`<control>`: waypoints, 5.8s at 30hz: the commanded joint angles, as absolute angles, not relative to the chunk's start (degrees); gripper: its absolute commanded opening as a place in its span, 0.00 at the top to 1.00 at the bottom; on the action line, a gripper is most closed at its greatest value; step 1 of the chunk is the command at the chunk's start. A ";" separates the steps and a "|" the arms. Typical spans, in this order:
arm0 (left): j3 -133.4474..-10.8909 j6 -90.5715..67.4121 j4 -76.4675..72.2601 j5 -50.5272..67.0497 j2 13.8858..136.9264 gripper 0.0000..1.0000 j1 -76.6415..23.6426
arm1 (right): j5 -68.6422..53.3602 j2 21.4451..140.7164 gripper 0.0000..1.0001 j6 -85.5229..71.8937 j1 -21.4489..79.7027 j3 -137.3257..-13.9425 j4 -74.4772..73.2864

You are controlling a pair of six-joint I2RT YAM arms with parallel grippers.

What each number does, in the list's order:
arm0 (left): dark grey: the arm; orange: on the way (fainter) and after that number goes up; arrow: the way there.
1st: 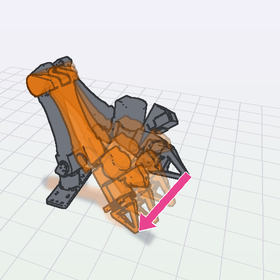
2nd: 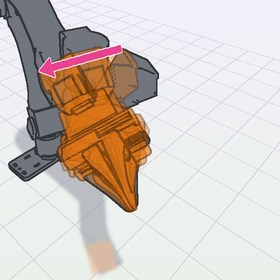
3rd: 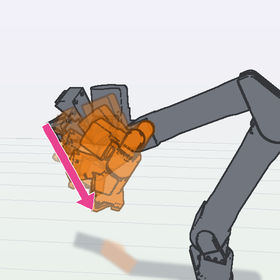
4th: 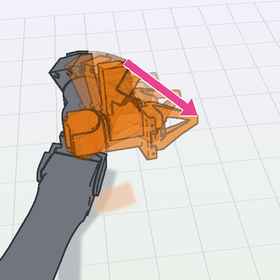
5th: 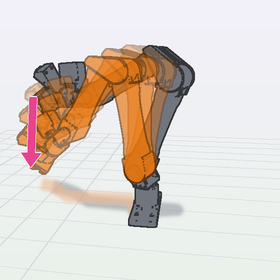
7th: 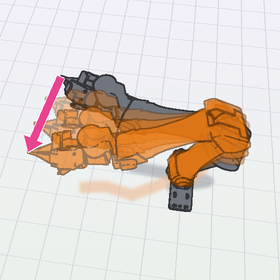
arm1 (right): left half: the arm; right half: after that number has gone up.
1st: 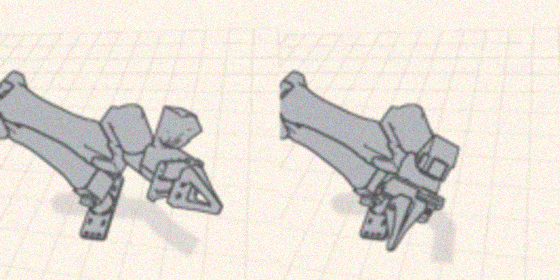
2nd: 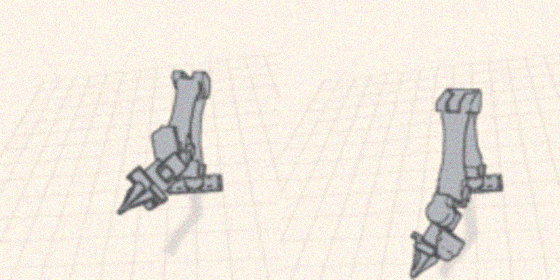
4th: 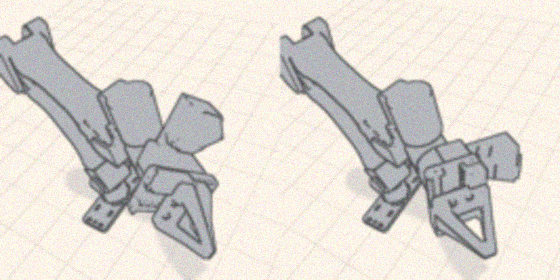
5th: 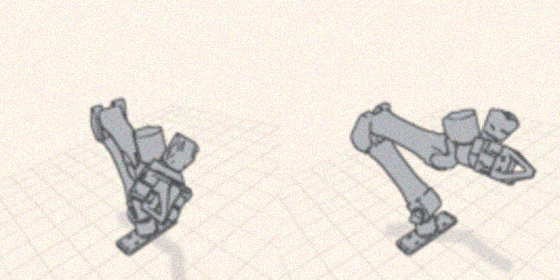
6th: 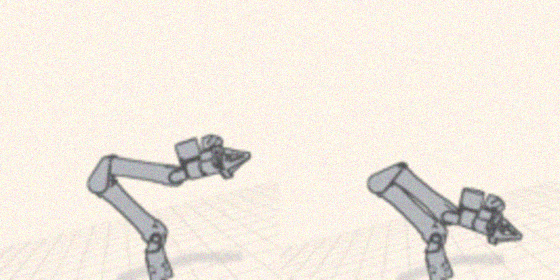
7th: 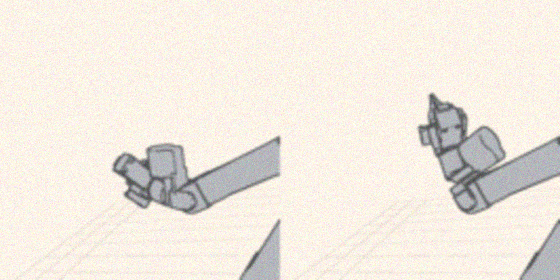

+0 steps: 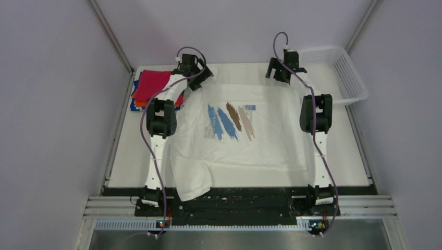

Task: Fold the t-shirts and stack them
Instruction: Flatten out the tshirt, then grab the side of the flattened tshirt closest away from the robot with both arms, then fold the flattened tshirt in 1/3 of the way

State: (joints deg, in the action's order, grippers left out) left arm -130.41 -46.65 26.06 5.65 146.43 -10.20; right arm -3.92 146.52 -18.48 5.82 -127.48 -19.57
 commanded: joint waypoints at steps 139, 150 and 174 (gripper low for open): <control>-42.45 -46.36 41.05 -12.19 60.48 1.00 -52.46 | 21.42 44.54 0.42 -63.45 8.10 -14.72 -27.66; -43.68 -43.99 40.03 -8.87 60.73 1.00 -49.48 | 24.64 46.08 0.77 -63.37 8.01 -14.69 -24.95; -53.96 -37.11 35.33 -3.11 68.53 1.00 -39.48 | 20.65 56.25 1.00 -50.35 8.05 -28.53 -22.95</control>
